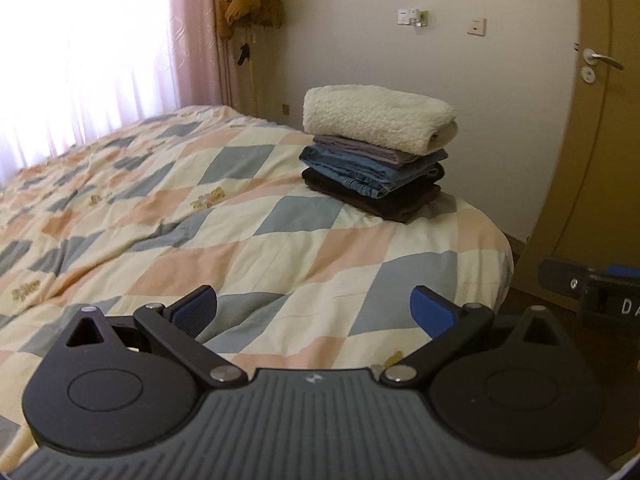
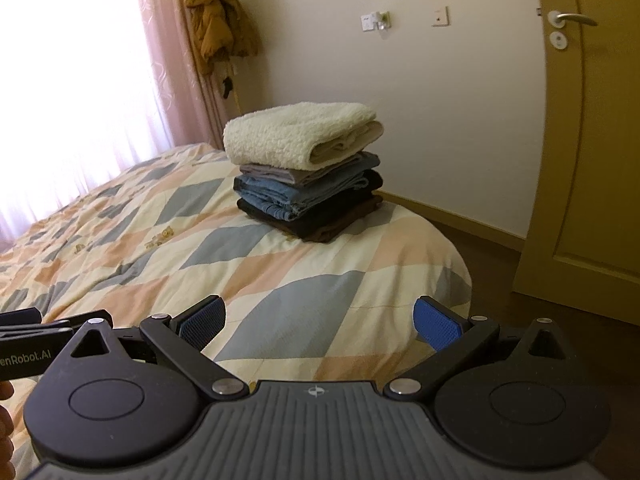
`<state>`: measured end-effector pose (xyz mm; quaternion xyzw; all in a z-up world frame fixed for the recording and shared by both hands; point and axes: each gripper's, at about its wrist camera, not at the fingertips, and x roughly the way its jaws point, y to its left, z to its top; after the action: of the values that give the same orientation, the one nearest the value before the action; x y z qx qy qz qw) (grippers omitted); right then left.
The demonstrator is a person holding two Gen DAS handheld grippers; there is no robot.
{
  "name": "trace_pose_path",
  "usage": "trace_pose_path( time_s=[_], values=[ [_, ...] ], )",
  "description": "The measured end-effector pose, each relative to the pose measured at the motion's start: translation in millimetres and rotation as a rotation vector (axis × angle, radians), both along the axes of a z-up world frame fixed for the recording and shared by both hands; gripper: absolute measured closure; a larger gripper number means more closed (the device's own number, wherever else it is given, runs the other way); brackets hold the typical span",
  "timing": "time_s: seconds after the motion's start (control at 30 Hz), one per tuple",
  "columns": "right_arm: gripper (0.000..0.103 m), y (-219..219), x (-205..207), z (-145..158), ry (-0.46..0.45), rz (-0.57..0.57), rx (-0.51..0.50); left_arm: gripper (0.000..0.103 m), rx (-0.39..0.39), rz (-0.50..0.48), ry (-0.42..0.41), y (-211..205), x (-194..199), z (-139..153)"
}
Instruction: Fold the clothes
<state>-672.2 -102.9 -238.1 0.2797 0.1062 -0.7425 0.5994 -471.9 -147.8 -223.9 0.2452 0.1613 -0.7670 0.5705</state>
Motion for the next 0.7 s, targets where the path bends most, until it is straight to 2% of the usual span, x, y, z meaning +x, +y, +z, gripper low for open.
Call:
trace_pose_path(
  time_s=[0.23,0.7],
  values=[
    [0.000,35,-3,14,0.007,-0.018,-0.047,0.001,-0.032,-0.014,-0.031,34,-15,8],
    [0.000,87,-3,36,0.056,-0.026,-0.112,0.001,-0.124,-0.039,-0.017,81,-23,32]
  ],
)
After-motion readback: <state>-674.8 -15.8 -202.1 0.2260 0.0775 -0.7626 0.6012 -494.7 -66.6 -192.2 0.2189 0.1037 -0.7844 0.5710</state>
